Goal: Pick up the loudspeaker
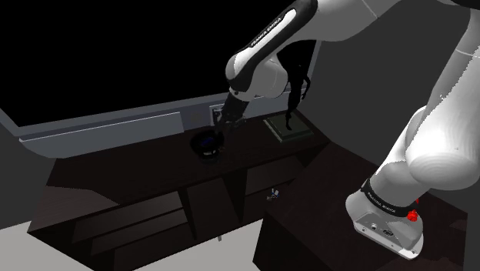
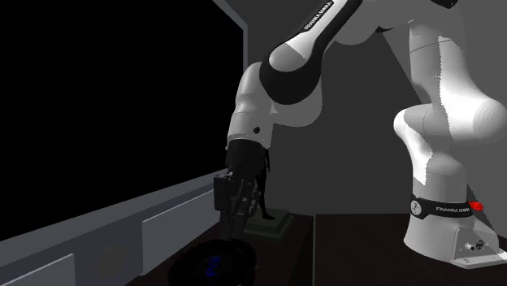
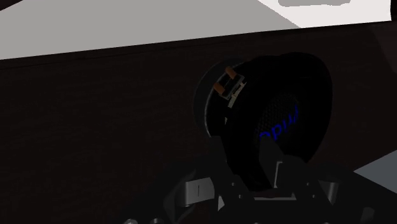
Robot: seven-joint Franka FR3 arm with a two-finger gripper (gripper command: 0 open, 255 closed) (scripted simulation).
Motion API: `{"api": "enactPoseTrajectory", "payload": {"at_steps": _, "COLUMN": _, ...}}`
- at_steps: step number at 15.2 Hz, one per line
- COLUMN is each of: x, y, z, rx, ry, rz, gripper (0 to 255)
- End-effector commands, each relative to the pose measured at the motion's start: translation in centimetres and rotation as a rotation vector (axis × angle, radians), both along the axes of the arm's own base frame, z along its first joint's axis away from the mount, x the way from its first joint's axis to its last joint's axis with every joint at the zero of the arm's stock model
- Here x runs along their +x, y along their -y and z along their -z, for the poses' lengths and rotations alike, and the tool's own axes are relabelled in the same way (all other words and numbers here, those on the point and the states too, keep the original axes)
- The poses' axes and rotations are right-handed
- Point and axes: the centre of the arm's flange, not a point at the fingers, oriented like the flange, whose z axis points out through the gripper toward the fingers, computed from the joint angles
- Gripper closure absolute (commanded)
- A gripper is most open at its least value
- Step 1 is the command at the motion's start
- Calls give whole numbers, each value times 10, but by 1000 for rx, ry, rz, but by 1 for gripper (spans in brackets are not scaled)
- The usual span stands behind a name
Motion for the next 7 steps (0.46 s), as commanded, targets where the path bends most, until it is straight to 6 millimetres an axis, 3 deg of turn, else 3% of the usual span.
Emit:
{"api": "enactPoseTrajectory", "payload": {"at_steps": 1, "x": 1, "y": 0, "z": -12, "rx": 0, "ry": 1, "rz": 0, "gripper": 255}}
{"api": "enactPoseTrajectory", "payload": {"at_steps": 5, "x": 1, "y": 0, "z": -34, "rx": 0, "ry": 1, "rz": 0, "gripper": 255}}
{"api": "enactPoseTrajectory", "payload": {"at_steps": 7, "x": 1, "y": 0, "z": -34, "rx": 0, "ry": 1, "rz": 0, "gripper": 255}}
